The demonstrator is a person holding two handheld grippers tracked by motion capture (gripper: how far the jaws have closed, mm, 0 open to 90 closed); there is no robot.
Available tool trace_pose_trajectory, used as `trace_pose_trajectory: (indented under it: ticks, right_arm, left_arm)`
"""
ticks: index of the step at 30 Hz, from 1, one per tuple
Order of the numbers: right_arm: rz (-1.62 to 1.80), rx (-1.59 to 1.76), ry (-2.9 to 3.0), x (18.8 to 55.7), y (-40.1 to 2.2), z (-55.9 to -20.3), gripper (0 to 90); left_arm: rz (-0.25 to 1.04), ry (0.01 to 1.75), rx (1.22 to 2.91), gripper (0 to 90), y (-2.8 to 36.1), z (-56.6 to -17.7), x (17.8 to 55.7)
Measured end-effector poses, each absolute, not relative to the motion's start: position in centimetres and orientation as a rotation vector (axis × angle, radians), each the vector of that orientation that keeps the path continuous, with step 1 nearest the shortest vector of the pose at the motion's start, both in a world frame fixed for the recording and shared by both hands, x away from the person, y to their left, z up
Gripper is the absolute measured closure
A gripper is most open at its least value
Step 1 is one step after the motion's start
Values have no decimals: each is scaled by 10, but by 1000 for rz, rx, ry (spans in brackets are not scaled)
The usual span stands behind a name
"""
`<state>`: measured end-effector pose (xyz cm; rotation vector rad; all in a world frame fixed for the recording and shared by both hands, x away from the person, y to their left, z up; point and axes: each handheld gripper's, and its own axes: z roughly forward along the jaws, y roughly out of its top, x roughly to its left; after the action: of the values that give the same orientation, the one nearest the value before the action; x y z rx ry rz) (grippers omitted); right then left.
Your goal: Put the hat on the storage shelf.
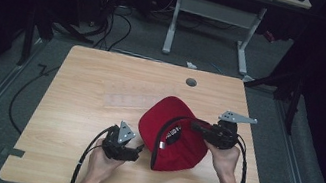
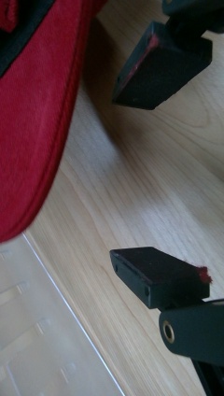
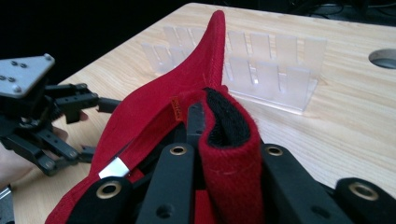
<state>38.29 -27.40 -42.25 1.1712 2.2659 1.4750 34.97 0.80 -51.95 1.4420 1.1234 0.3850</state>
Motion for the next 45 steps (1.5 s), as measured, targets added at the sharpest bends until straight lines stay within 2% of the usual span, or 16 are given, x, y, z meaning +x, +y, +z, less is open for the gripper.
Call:
trace_pose_trajectory:
  ticks: [13, 33, 45]
  right_arm:
    - [1500, 1149, 2270, 388, -258, -416, 821]
    - [1349, 1213, 2346, 388, -257, -433, 819]
    - [1296, 1217, 2403, 388, -250, -438, 817]
  left_arm:
    - [378, 1096, 1398, 214, 4, -513, 347]
    - [512, 982, 1414, 171, 12, -499, 336]
    - [548, 933, 1448, 159, 7, -499, 332]
